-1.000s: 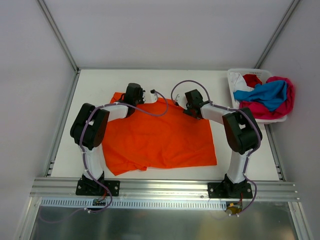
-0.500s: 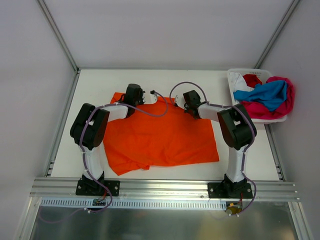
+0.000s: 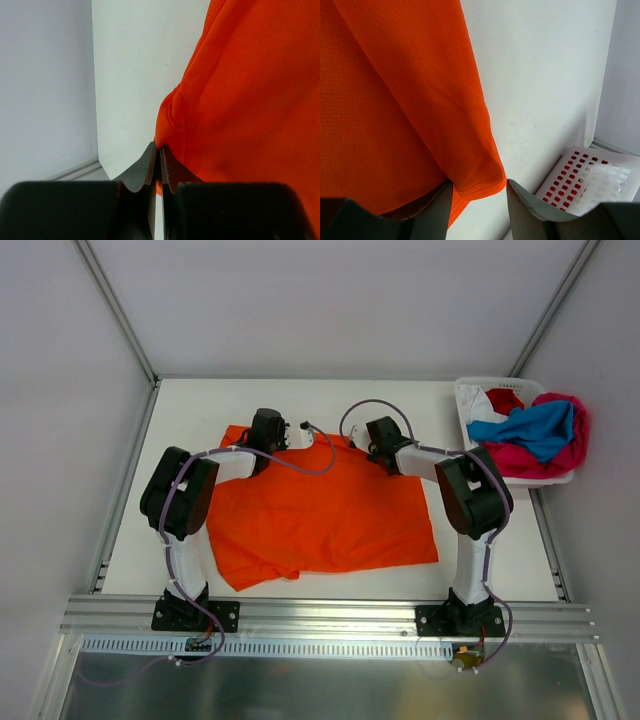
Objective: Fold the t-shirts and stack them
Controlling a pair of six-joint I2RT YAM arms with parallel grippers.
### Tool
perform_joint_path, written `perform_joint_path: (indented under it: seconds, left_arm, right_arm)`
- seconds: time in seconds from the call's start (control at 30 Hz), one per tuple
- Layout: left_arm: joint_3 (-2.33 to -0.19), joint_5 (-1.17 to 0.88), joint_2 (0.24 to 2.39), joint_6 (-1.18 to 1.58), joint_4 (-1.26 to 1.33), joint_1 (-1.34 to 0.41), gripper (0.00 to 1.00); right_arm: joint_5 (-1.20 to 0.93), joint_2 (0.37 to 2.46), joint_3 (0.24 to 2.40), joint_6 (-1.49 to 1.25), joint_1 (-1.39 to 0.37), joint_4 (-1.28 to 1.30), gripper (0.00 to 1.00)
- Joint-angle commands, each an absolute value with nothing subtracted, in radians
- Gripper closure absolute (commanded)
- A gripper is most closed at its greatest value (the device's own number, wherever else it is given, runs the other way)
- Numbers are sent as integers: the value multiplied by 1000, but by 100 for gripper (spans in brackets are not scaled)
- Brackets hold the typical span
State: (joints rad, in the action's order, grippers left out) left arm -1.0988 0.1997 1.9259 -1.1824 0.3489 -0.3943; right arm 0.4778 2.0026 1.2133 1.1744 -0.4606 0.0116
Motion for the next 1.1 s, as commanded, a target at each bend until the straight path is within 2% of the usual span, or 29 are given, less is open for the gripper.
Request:
perform_joint_path:
  seconds: [0.0, 1.07]
  left_arm:
    - [-1101, 224, 1882, -1167, 341, -407, 100]
    - [-1108, 230, 1901, -1154, 325, -407, 100]
  right_arm:
    - [468, 1999, 1255, 1163, -457, 23, 50]
    - [492, 1993, 1292, 1190, -460, 38, 59]
